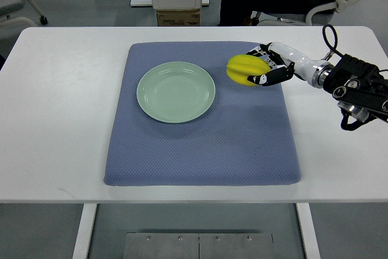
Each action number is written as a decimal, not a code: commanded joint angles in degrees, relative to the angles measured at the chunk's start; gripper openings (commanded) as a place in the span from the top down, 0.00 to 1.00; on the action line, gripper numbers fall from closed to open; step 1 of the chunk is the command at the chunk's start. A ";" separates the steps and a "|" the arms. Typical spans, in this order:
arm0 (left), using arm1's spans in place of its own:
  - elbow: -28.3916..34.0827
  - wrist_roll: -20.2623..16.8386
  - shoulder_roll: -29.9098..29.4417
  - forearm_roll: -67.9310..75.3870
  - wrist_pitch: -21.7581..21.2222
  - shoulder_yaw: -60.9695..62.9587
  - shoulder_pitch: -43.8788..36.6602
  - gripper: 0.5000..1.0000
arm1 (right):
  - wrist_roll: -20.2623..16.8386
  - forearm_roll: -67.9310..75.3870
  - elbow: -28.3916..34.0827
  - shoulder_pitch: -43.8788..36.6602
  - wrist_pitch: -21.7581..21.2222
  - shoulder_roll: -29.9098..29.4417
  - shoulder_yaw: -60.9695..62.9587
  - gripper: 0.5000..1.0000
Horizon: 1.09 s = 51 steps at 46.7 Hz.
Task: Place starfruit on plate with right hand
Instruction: 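Lift the starfruit upward with the right hand, then carry the starfruit over the green plate and lower it down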
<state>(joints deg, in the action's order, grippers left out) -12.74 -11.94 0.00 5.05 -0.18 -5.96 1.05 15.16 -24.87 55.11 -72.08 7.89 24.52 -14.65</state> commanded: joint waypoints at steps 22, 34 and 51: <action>-0.01 -0.02 0.00 -0.04 0.00 -0.01 0.00 0.00 | 0.39 0.96 -8.44 -0.52 -7.46 0.35 5.95 1.00; -0.01 -0.02 0.00 0.05 0.00 0.07 0.00 0.00 | 0.39 0.96 -8.35 0.01 -7.02 -4.66 5.95 1.00; -0.01 -0.02 0.00 -0.04 0.00 -0.01 0.00 0.00 | 0.39 0.96 -9.40 1.50 -5.87 -14.68 5.95 1.00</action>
<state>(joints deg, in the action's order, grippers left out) -12.75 -11.93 0.00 5.02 -0.18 -5.97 1.06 15.56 -23.87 46.27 -71.17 1.96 11.26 -8.69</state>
